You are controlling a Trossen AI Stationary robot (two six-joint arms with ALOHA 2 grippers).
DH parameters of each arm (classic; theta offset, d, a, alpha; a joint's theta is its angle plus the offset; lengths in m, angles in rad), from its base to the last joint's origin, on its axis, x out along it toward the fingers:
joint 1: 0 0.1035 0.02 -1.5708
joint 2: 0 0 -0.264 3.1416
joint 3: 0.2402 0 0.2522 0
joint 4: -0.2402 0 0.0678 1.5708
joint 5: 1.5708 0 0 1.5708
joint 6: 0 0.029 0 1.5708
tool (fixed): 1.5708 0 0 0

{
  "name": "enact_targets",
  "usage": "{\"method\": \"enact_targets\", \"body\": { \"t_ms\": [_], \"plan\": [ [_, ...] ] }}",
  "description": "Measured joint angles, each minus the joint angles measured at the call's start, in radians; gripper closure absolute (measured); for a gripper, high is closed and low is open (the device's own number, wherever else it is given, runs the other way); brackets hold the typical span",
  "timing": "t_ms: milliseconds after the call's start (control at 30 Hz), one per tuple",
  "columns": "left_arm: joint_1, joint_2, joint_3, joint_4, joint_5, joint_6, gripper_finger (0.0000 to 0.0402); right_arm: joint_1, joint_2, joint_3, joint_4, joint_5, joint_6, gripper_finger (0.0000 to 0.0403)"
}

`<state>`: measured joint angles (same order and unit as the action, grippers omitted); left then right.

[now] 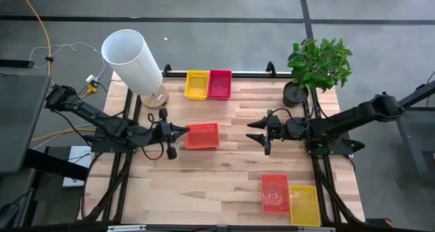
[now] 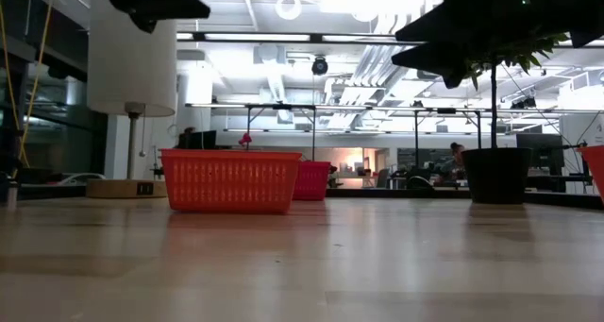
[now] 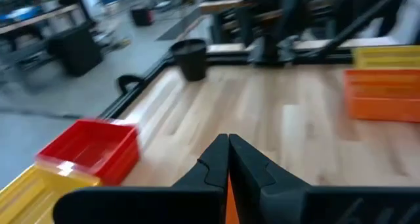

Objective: Stack baskets by color
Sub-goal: Stack the bottom orange bin on top of the top orange bin

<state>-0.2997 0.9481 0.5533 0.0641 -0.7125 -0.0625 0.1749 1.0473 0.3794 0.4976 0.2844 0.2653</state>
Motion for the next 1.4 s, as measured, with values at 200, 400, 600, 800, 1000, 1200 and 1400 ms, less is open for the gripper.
{"method": "enact_targets", "body": {
  "t_ms": [200, 400, 600, 800, 1000, 1200, 1400],
  "plan": [
    [0.02, 0.012, -0.021, 0.091, 0.047, 0.045, 0.0401, 0.0, 0.0, 0.0, 0.005, 0.0, 0.026, 0.0197],
    [0.018, -0.009, -0.18, 0.384, 0.098, 0.082, 0.0401, 0.0, 0.0, 0.0, 0.039, 0.0, 0.048, 0.0197],
    [0.019, -0.024, -0.302, 0.578, 0.156, 0.092, 0.0401, 0.0, 0.0, 0.0, 0.045, 0.0, 0.028, 0.0197],
    [0.019, -0.024, -0.314, 0.616, 0.155, 0.093, 0.0401, 0.0, 0.0, 0.0, 0.046, 0.004, 0.014, 0.0197],
    [0.019, -0.024, -0.314, 0.619, 0.155, 0.093, 0.0401, 0.0, 0.0, 0.0, 0.045, 0.004, 0.014, 0.0197],
    [0.019, -0.024, -0.314, 0.617, 0.152, 0.093, 0.0401, 0.0, 0.0, 0.0, 0.045, 0.004, 0.014, 0.0197],
    [0.019, -0.024, -0.314, 0.614, 0.152, 0.092, 0.0401, 0.0, 0.0, 0.0, 0.046, 0.005, 0.014, 0.0197]
  ]
}}
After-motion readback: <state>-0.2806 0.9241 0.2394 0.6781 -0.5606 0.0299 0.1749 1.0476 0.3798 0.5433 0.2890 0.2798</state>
